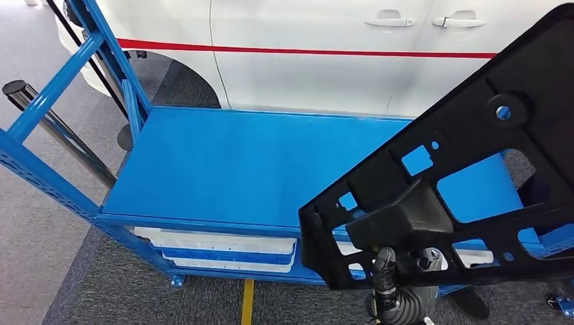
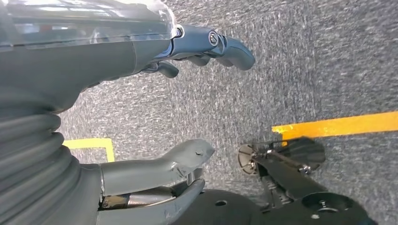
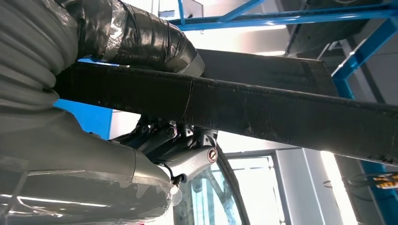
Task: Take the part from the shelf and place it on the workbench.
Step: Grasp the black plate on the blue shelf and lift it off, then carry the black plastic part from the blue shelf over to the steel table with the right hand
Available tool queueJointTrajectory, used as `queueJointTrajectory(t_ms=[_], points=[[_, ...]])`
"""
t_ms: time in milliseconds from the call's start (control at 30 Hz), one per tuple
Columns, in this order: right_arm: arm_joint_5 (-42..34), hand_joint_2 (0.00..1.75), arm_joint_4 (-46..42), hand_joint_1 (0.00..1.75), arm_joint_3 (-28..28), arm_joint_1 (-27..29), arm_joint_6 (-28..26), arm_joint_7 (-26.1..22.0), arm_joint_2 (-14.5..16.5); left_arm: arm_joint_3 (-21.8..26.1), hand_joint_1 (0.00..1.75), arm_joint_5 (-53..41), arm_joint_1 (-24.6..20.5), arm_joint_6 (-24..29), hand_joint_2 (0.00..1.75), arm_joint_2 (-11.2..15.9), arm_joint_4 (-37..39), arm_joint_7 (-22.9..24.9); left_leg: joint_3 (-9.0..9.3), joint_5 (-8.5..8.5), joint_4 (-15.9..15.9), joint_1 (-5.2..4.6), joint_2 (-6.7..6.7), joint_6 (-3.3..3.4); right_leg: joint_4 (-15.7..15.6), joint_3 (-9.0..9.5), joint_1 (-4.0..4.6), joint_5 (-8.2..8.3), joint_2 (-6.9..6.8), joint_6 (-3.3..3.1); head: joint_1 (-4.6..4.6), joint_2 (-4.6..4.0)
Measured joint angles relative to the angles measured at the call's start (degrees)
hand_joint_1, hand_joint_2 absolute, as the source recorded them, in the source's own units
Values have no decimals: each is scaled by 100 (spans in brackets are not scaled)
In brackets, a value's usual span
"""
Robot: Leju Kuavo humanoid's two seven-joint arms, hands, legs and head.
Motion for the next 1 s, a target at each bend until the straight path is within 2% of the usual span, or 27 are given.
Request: queueJointTrajectory(t_ms=[33,100,133,167,200,267,300,333,367,400,433,467,500,533,567,633,667,700,767,800,833,867,900,933,967,1000], points=[[1,175,-13,175,0,14,24,-15,1,1,0,-7,0,-1,175,1,0,3,-14,33,9,-5,-6,-40,-69,17,19,-18,10,-31,-2,-1],[10,175,-31,175,0,40,77,-39,10,5,0,-18,14,-2,175,2,0,19,-36,90,4,11,-16,-123,-71,-64,29,59,8,-128,1,-1],[17,175,-32,175,0,51,104,-44,18,9,0,-23,21,-2,175,3,0,31,-76,22,44,23,-19,-157,-72,-121,26,114,0,-183,-2,-1],[22,175,-33,175,0,62,125,-46,30,11,0,-31,27,-3,175,4,0,44,-135,-158,173,34,-22,-188,-81,-187,19,178,-10,-235,-2,-1],[26,175,-34,175,0,74,142,-46,42,14,0,-37,30,-6,175,5,0,55,-213,-436,417,43,-23,-211,-84,-259,14,242,-22,-274,-4,0],[33,175,-33,175,0,99,169,-41,58,17,0,-45,29,-15,175,5,0,69,-368,-1003,1137,45,-23,-248,-71,-409,36,358,-35,-308,-5,0],[38,175,-33,175,0,108,179,-40,59,21,0,-45,29,-21,175,6,0,72,-397,-1133,1450,44,-23,-253,-59,-484,52,410,-43,-313,-6,1],[45,175,-32,175,0,114,188,-39,59,28,0,-46,28,-31,175,7,0,73,-352,-1128,1612,41,-23,-244,-43,-560,71,458,-49,-316,-6,0],[53,175,-32,175,0,118,196,-39,59,38,0,-48,27,-42,175,8,0,73,-207,-1018,1563,33,-24,-218,-25,-631,90,502,-54,-317,-7,-1],[64,175,-32,175,0,120,202,-39,59,49,0,-52,26,-54,175,11,0,74,43,-867,1303,18,-26,-170,-12,-694,111,545,-54,-318,-7,-1],[78,175,-32,175,0,123,206,-39,59,60,0,-57,22,-63,175,22,-3,75,370,-756,895,-8,-29,-102,-1,-743,124,587,-54,-316,-6,-1],[93,175,-32,175,0,127,207,-39,60,72,0,-62,16,-68,175,38,-7,77,702,-723,425,-39,-29,-31,6,-776,139,627,-53,-307,-5,-1],[113,175,-32,175,0,133,206,-39,60,83,0,-66,7,-71,175,52,-11,79,956,-738,49,-69,-30,17,6,-795,140,669,-58,-286,-4,-1],[136,175,-32,175,0,140,204,-40,61,91,0,-66,-1,-73,175,64,-16,79,1097,-772,-191,-99,-31,51,1,-804,127,712,-66,-256,-5,-1],[164,175,-32,175,0,151,199,-43,66,99,0,-67,-5,-74,175,68,-17,80,1141,-778,-305,-120,-31,65,-13,-809,117,758,-72,-221,-5,-1],[247,175,-34,175,-3,193,158,-49,87,114,0,-71,-4,-77,175,60,-17,79,1087,-653,-396,-98,-14,98,-3,-837,108,760,-70,-154,-5,-1],[295,175,-37,175,-8,220,120,-53,100,122,0,-74,-3,-77,175,56,-17,79,1041,-575,-438,-78,2,130,89,-883,110,624,-56,-130,-4,-1],[339,175,-40,175,-16,244,81,-56,108,131,0,-77,-2,-78,175,54,-18,79,980,-495,-471,-54,19,153,262,-949,110,406,-43,-108,-3,-1],[397,175,-46,175,-50,288,17,-65,111,143,0,-82,-3,-78,175,53,-18,78,804,-377,-437,-54,38,180,896,-1116,77,-148,-27,-66,-3,0],[409,175,-46,175,-73,308,5,-67,111,147,0,-84,-3,-78,175,54,-18,78,708,-326,-403,-53,42,169,1216,-1165,59,-287,-27,-40,-3,0],[410,175,-46,175,-98,328,5,-68,111,150,0,-85,-4,-79,175,53,-17,78,601,-276,-358,-50,46,156,1449,-1163,40,-296,-28,-13,-2,0],[400,175,-46,175,-122,342,27,-67,111,152,0,-86,-6,-81,175,52,-17,78,496,-236,-304,-42,62,139,1516,-1090,21,-169,-29,12,-3,0],[384,175,-46,175,-145,351,60,-64,111,155,0,-88,-7,-84,175,49,-17,78,382,-205,-233,-30,85,118,1376,-916,0,34,-43,39,-3,-1],[365,175,-46,175,-162,356,95,-61,111,156,0,-90,-10,-87,175,46,-18,78,276,-184,-150,-19,111,93,1089,-684,-20,174,-95,73,-3,-1],[344,175,-47,175,-175,359,130,-59,111,158,0,-92,-9,-89,175,44,-20,78,184,-174,-62,-17,138,63,732,-436,-10,201,-171,100,-2,-1],[316,175,-49,175,-185,361,157,-61,115,162,0,-94,-2,-89,175,43,-21,76,116,-163,16,-21,160,28,399,-229,5,147,-239,84,-3,-1]])
